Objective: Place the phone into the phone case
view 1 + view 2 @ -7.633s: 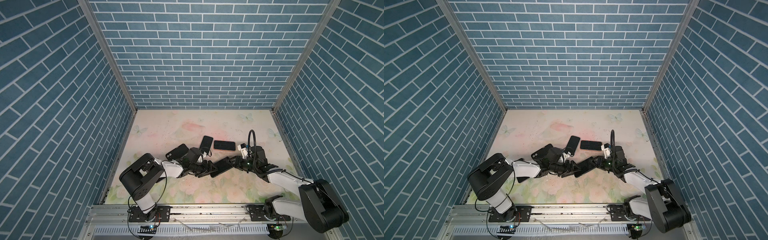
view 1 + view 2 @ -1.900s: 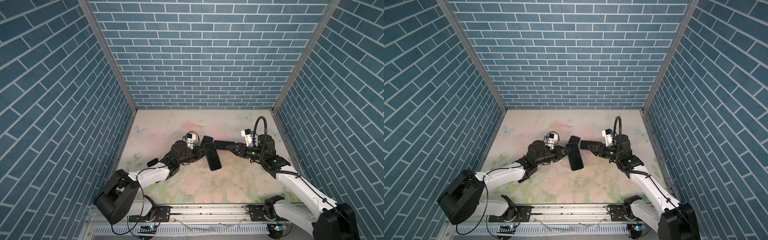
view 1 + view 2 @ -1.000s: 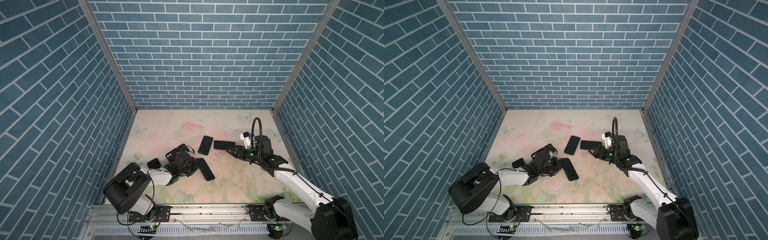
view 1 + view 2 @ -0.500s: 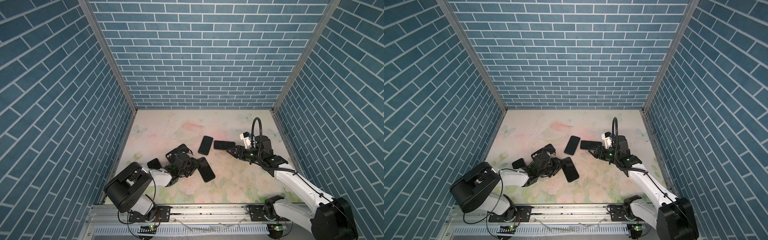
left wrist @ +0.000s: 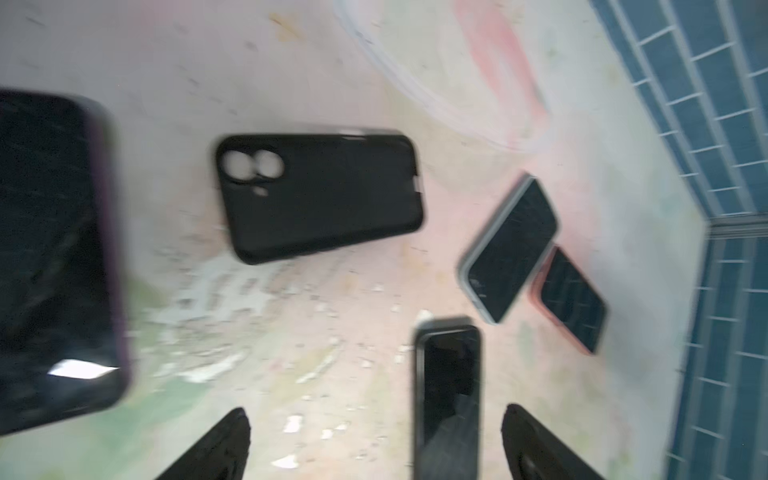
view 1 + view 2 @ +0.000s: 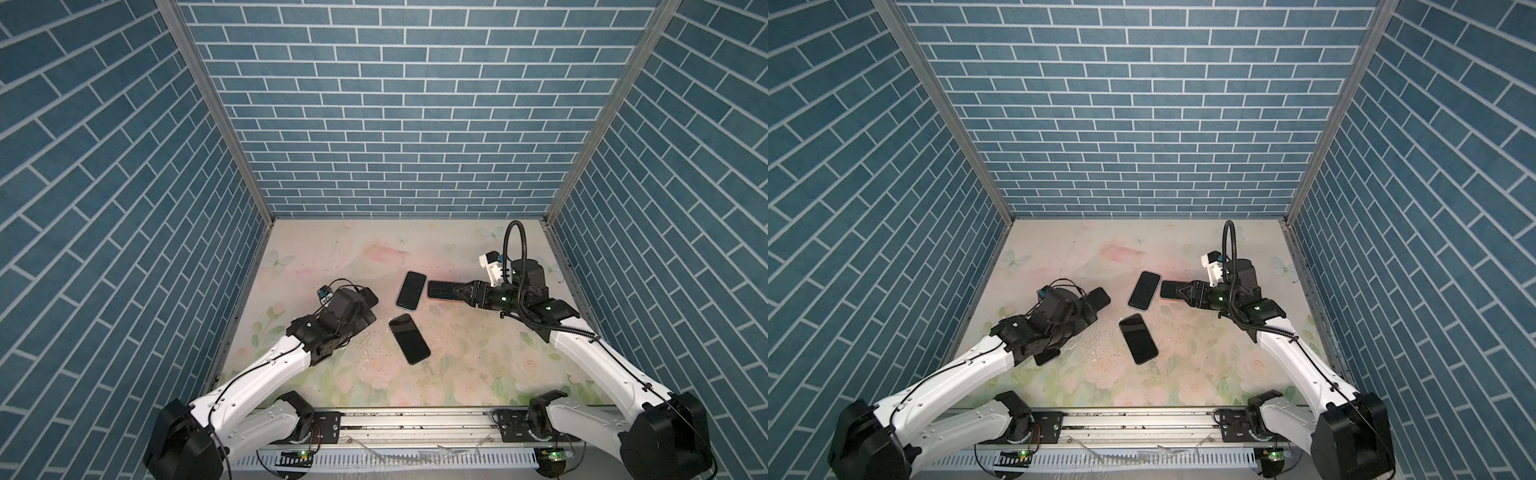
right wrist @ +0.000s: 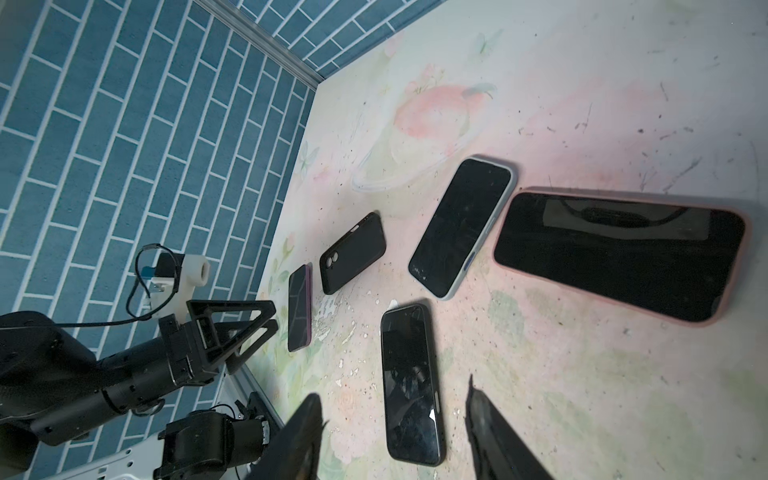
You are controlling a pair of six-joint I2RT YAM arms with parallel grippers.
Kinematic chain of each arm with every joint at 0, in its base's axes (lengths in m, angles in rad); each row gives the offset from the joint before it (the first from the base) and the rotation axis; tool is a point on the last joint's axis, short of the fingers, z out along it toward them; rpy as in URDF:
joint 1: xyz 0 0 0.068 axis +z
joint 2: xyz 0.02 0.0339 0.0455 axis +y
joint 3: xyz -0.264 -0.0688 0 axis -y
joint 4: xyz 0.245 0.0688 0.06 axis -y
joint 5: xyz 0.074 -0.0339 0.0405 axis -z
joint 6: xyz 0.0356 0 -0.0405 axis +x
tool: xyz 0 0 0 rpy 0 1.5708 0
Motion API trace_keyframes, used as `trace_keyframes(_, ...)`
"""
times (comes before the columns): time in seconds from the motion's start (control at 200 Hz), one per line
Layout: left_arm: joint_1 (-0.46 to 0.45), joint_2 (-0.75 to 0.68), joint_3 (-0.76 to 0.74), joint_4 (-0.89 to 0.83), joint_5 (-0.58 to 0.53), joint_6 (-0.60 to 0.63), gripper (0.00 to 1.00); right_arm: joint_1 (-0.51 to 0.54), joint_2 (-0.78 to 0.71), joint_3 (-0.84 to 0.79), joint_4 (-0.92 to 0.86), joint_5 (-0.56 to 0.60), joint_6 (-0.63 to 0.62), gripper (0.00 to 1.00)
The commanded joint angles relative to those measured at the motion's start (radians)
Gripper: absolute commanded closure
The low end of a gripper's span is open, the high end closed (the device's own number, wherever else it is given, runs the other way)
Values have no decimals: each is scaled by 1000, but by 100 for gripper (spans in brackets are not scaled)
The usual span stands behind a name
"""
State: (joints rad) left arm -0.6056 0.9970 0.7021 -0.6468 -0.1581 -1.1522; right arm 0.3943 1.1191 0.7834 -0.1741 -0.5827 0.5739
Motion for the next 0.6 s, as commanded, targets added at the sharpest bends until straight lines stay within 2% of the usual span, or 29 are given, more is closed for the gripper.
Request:
trace_keyframes(0.0,58,-43,-29,-357,-68,6,0,34,49,31,-16,25,-72,43)
trace_keyframes(0.2,211,-152,-147,-328,20,45,0,151,186,102,-8,52,-132,43)
trace_keyframes(0.275,256,-157,-179,-275,64,112,1,180,237,128,-9,41,-149,43)
trace_keyframes(0.395,301,-83,-203,-227,97,176,0,205,298,153,13,-2,-155,43)
trace_keyframes(0.595,308,61,-191,-195,80,205,0,212,339,172,42,-50,-155,43)
